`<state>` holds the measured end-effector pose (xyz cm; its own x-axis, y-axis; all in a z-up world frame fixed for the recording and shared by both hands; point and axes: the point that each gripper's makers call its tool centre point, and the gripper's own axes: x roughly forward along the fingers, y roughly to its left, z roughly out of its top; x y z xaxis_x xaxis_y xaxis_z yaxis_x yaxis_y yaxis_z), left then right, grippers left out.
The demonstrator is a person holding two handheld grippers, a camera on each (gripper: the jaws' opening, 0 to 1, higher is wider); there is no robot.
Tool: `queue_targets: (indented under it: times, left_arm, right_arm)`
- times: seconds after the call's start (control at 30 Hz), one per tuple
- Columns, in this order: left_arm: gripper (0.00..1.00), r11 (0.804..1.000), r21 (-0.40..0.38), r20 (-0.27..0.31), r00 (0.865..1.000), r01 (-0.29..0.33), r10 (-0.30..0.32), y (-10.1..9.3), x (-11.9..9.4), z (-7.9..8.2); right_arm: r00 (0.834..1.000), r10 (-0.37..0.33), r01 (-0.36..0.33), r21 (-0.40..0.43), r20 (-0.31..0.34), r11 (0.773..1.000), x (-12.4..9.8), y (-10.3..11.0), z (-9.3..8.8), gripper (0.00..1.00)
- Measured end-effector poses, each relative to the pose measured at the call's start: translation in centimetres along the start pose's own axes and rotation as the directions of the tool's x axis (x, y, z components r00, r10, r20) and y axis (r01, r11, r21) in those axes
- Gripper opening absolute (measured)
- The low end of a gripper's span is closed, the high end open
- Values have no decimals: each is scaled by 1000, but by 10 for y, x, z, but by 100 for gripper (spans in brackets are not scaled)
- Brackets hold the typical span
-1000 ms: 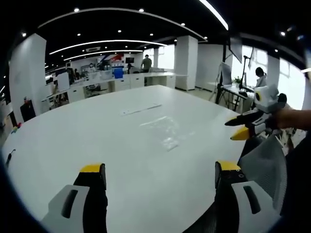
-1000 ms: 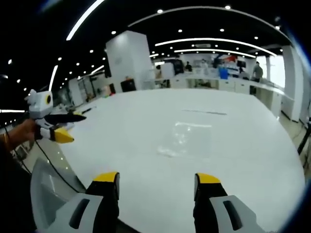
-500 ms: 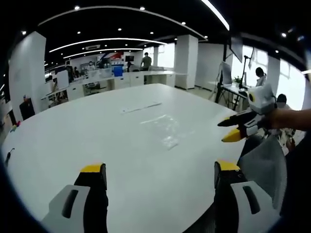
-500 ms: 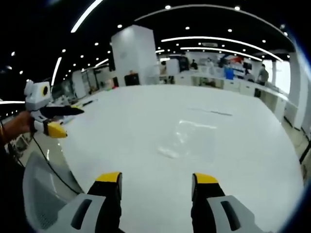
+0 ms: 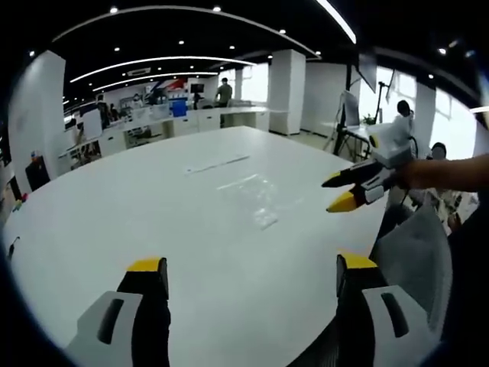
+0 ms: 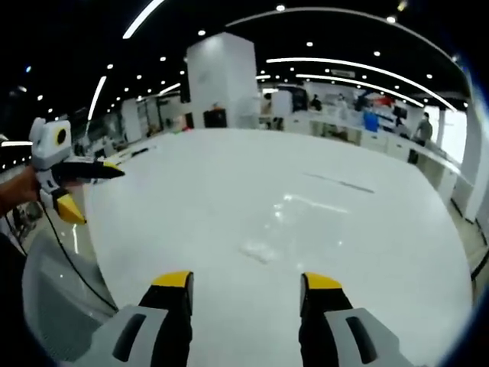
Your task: Open the resealable bag by pulling the two sides of the seal apart until the entire bag opening is separated and visibly accessible.
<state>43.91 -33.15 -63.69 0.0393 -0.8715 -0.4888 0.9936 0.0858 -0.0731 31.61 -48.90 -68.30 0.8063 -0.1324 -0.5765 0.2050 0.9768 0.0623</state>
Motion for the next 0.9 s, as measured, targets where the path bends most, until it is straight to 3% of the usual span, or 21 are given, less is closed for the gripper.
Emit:
queue_targets:
  times: [0.47,0.9]
  left_arm:
    - [88,1000,-21,-25,1000,-1,1,6,0,-10]
    - [88,1000,-25,-29,1000,7,-7,6,4,-8]
  right_arm:
    - [1000,17,-17,-29,-12,999,39,-1,10,43]
    - [998,24,-29,-76,-65,997,73,-9,6,29]
